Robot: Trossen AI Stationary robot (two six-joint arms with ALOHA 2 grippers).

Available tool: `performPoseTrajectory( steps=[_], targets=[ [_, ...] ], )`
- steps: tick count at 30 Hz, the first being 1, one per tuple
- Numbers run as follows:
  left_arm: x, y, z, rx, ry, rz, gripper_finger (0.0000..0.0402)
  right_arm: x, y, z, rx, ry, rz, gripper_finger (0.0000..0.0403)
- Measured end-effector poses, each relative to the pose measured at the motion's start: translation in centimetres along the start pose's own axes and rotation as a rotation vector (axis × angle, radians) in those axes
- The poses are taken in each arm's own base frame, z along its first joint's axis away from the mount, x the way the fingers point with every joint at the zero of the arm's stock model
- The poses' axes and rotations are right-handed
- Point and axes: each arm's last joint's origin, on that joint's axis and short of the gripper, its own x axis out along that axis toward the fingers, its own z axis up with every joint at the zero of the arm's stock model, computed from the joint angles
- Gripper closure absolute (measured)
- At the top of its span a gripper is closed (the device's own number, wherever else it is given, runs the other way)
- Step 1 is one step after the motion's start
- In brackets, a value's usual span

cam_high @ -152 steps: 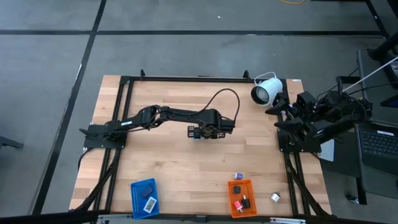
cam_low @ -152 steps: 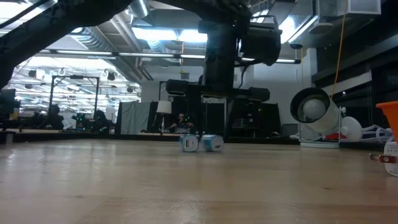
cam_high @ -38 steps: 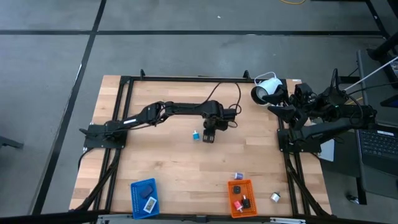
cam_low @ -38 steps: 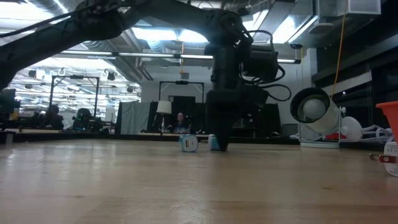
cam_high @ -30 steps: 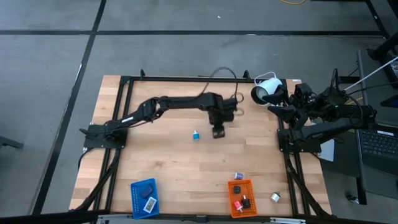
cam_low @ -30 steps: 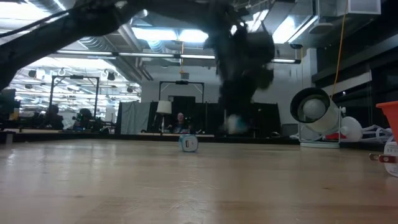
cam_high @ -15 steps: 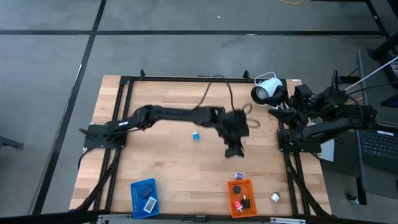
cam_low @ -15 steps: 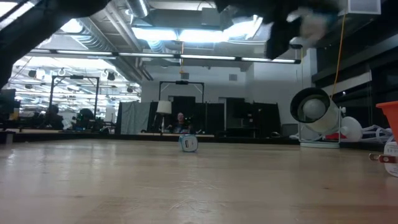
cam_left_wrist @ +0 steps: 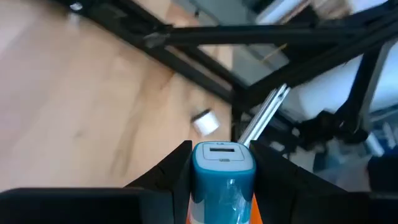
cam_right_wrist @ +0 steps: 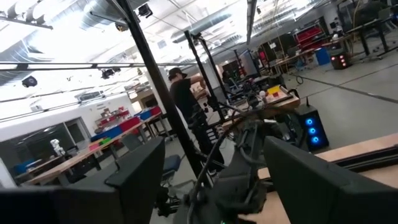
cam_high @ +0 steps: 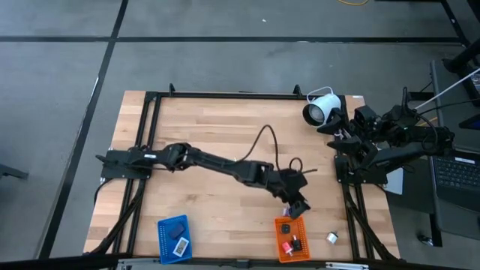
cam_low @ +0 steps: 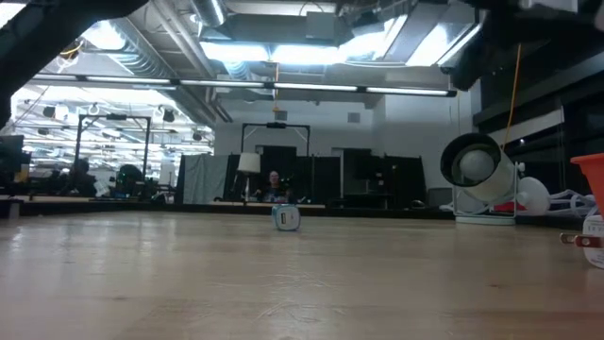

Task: Pick & Place Office items
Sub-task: Put the right blue charger adapter into the orange bin

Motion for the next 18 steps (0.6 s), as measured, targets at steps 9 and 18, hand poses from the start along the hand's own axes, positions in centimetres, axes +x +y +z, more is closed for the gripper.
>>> performPoseTrajectory(
  steps=[9, 18],
  targets=[
    [3.7, -0.8, -5.0, -0.035, 0.045, -0.032, 0.0275, 0.2, -0.2, -0.2, 0.01, 0.012, -0.024, 0.0124],
    [4.9, -0.3, -6.8, -0.011, 0.059, 0.019, 0.0275, 1.1, -0.5, -0.7, 0.021, 0.049, -0.044, 0.0124]
  ],
)
